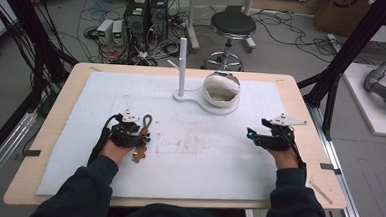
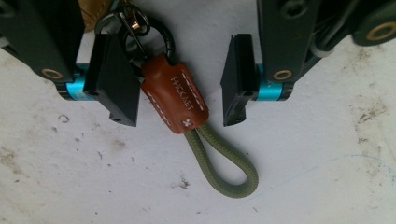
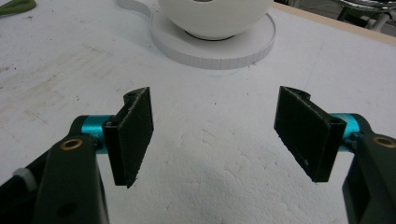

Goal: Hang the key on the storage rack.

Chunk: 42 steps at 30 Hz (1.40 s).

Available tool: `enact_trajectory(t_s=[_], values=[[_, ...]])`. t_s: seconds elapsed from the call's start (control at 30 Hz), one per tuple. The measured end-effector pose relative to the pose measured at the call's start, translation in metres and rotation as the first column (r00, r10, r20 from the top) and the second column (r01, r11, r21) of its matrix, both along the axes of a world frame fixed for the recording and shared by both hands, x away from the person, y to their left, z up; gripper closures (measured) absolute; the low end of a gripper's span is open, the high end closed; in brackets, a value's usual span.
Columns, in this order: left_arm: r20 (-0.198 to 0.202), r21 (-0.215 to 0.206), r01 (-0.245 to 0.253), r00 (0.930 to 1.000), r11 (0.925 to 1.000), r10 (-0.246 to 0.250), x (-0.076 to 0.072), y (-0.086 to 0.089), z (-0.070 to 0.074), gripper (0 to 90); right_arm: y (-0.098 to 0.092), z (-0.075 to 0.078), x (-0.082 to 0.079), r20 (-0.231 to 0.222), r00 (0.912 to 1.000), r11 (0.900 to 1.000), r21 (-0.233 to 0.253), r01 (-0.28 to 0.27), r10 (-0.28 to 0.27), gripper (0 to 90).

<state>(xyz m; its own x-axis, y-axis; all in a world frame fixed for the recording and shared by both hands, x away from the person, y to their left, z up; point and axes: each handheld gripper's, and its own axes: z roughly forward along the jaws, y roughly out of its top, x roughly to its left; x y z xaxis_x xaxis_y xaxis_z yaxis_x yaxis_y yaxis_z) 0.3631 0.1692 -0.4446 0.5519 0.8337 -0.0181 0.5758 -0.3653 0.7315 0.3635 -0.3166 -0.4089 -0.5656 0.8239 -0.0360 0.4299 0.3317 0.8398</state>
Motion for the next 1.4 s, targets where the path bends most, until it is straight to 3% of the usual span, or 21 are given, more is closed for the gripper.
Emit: enact_trajectory(t_s=[0.23, 0.37, 0.5, 0.57, 0.63, 0.77, 0.9, 1.1, 1.3, 1.4], values=[[0.021, -0.014, 0.033, 0.9992, 0.9993, -0.033, 0.002, -0.001, -0.001, 69.7, 0.0, 0.0, 0.001, -0.001, 1.0, 1.0, -0.001, 0.0, 0.0, 28.9], [0.029, -0.008, 0.068, 0.9973, 0.9977, -0.068, 0.001, -0.002, -0.001, 71.0, -0.001, 0.0, 0.001, 0.001, 1.0, 1.0, 0.0, 0.003, -0.003, 29.0], [0.025, -0.018, 0.051, 0.9984, 0.9985, -0.051, 0.002, -0.004, -0.002, 66.7, -0.001, 0.0, 0.001, 0.001, 1.0, 1.0, 0.0, 0.002, -0.002, 29.0], [0.036, -0.001, 0.051, 0.9981, 0.9987, -0.051, 0.001, -0.007, -0.003, 64.6, 0.0, 0.0, 0.001, 0.0, 1.0, 1.0, -0.001, 0.0, 0.0, 29.0], [0.042, 0.004, 0.064, 0.9971, 0.9979, -0.064, 0.002, -0.007, -0.003, 67.8, 0.0, 0.0, 0.001, 0.001, 1.0, 1.0, -0.002, 0.001, -0.001, 29.0], [0.018, -0.052, 0.053, 0.9985, 0.9972, -0.052, 0.004, -0.001, -0.001, 71.8, 0.0, 0.001, 0.0, 0.002, 1.0, 1.0, 0.0, 0.002, -0.002, 29.0], [0.064, -0.125, 0.035, 0.9976, 0.9916, -0.028, 0.001, 0.007, 0.009, 71.8, -0.002, 0.001, 0.001, 0.006, 1.0, 1.0, 0.007, 0.005, -0.005, 29.0], [0.173, -0.215, 0.034, 0.9849, 0.9759, 0.003, -0.006, 0.016, 0.028, 71.8, -0.003, 0.001, 0.0, 0.007, 0.9999, 1.0, 0.011, 0.012, -0.012, 29.0], [0.282, -0.295, 0.061, 0.9591, 0.9535, 0.025, -0.01, 0.024, 0.044, 71.8, -0.004, 0.002, -0.002, 0.017, 0.9997, 1.0, 0.013, 0.015, -0.015, 29.0], [0.339, -0.315, 0.093, 0.9404, 0.9444, 0.021, -0.011, 0.023, 0.06, 71.8, -0.004, 0.003, -0.002, 0.015, 0.9997, 1.0, 0.02, 0.016, -0.017, 29.0]])
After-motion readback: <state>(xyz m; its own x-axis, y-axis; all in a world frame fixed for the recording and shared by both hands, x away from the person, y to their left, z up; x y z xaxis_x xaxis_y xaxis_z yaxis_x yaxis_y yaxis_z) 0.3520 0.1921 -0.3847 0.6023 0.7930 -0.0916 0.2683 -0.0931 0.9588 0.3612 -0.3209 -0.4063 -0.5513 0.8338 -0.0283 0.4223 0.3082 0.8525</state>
